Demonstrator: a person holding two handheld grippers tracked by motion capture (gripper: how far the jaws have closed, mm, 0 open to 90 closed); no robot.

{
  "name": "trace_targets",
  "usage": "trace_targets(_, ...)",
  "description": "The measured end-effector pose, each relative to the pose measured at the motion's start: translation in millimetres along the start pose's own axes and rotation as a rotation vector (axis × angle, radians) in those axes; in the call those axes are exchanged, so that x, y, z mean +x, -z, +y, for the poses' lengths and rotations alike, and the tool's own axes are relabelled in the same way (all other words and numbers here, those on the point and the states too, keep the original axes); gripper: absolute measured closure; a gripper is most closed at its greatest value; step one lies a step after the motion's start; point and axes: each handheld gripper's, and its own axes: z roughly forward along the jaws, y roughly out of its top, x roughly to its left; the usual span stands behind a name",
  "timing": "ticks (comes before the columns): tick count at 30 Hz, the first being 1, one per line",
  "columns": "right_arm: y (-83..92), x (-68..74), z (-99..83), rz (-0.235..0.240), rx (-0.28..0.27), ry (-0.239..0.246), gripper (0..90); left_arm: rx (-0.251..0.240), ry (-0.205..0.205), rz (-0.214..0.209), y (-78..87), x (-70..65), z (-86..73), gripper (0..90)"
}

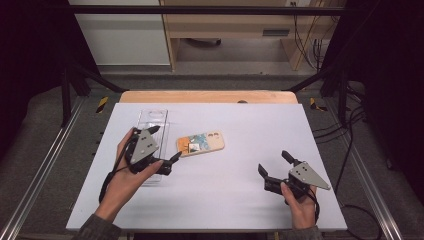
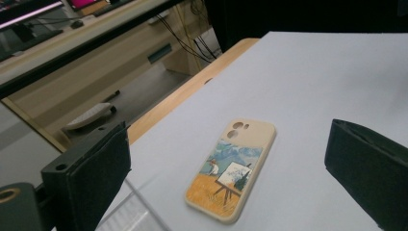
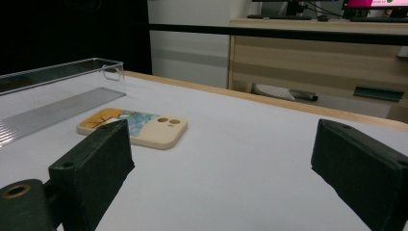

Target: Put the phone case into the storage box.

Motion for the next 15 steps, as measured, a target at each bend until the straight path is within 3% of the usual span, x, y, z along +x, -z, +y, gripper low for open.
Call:
trace_targets(1,0.8,-0.2,-0.9,0.005,-0.002,-0.014,6.9,0.022,-0.01,-0.018,-15.9,-2.0,5.8,1.9)
trace_targets(3,1.1,-0.9,-2.7,0.009,-0.005,-0.027,6.7,0.037,-0.02,-0.021,-23.9,-3.5,8.5,2.0)
trace_targets(5,2.6,-1.5,-3.2,0.01,-0.006,-0.034,6.4,0.072,-0.049,-0.032,-48.3,-7.4,15.8,2.1)
trace_targets(6,2.6,-1.5,-3.2,0.01,-0.006,-0.034,6.4,0.072,-0.049,-0.032,-48.3,-7.4,15.8,2.2)
trace_targets(9,4.5,-4.2,-4.3,0.012,-0.019,-0.058,6.0,0.107,-0.044,-0.046,-76.8,-9.7,19.3,2.5)
trace_targets(10,4.5,-4.2,-4.3,0.012,-0.019,-0.058,6.0,0.107,-0.044,-0.046,-76.8,-9.7,19.3,2.6)
trace_targets(15,4.3,-9.3,-6.1,0.018,-0.028,-0.086,5.4,0.181,-0.045,-0.063,-117.1,-8.4,18.9,2.8)
